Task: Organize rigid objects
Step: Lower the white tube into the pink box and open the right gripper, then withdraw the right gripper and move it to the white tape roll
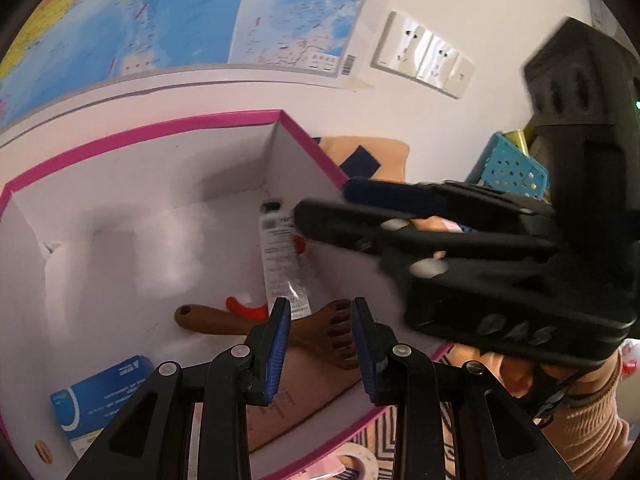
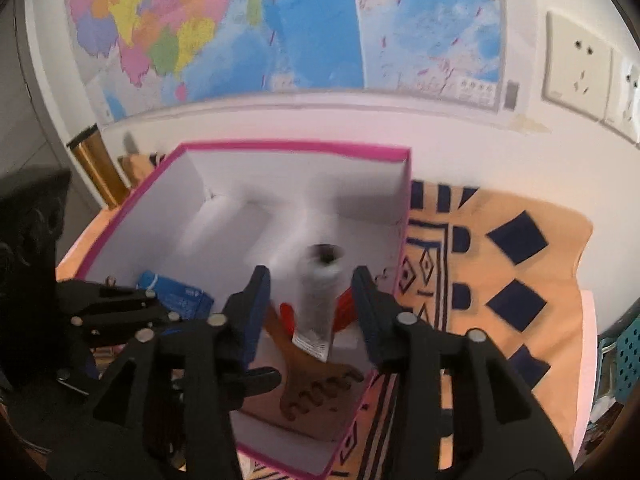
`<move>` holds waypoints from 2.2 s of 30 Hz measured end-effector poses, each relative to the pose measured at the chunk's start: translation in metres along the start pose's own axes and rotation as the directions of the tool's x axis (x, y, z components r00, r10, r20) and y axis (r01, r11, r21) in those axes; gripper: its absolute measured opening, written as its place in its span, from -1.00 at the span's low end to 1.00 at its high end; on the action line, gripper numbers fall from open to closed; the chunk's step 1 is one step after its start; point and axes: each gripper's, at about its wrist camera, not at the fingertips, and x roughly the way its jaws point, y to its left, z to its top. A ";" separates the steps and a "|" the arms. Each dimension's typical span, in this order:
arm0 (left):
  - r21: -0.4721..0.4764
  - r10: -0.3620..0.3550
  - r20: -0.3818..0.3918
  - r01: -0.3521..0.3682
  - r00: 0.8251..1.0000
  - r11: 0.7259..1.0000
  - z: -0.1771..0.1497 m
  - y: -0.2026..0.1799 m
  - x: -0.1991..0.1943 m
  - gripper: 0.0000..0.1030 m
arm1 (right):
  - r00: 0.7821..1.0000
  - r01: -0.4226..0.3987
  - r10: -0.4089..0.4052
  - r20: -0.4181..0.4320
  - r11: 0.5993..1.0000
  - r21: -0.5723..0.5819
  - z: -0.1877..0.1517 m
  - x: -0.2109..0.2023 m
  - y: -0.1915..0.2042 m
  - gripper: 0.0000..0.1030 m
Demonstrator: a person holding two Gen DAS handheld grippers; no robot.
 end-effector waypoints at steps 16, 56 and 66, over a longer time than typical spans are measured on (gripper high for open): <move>0.011 0.019 0.173 -0.021 0.985 1.000 -0.044 0.003 -0.073 -0.31 | 0.983 -0.137 0.137 0.119 0.991 -0.005 -0.047 -0.072 0.013 -0.11; -0.103 0.004 -0.012 -0.005 1.000 0.995 -0.148 0.001 -0.042 -0.29 | 0.977 -0.087 0.081 -0.198 0.996 -0.023 -0.156 0.000 0.055 -0.40; -0.080 -0.010 -0.029 0.007 1.000 0.997 -0.149 -0.008 -0.034 -0.29 | 0.979 -0.080 0.071 -0.191 0.996 -0.038 -0.161 -0.013 0.054 -0.56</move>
